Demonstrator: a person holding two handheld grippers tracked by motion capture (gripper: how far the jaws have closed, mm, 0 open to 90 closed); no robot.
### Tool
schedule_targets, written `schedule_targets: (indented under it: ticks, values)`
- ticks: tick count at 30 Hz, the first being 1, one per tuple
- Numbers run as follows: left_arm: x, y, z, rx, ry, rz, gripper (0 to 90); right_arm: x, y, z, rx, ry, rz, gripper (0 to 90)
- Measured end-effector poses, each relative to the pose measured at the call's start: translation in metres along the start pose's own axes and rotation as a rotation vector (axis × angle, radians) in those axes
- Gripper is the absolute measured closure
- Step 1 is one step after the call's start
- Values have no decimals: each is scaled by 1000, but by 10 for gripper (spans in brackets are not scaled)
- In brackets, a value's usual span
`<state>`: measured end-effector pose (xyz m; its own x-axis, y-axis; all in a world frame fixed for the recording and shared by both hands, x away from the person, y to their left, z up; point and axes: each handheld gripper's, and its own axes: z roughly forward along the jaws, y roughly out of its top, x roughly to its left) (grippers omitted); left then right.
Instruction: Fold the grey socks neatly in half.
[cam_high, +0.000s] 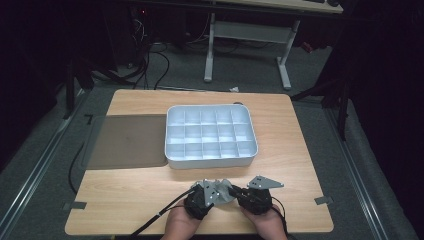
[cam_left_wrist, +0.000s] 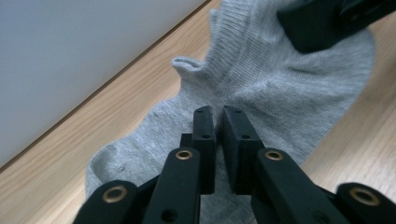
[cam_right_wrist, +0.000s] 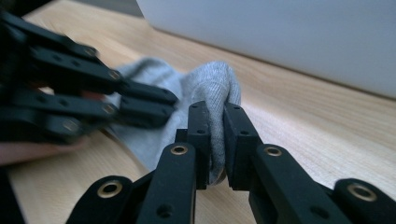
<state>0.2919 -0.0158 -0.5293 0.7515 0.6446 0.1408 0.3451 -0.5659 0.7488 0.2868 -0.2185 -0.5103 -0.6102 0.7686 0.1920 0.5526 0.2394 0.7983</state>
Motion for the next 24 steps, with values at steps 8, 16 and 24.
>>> schedule_targets:
  ticks: [8, 16, 24]
  values:
    - [4, 5, -7, -37, -4, -34, 722, 0, 1, -7, -31, 11, 7, 841]
    - [55, -27, -38, -86, -61, -261, 573, -3, 0, -7, -26, 4, 11, 840]
    - [62, -44, -32, -68, -147, -369, 668, 0, 1, -7, -18, -17, 7, 840]
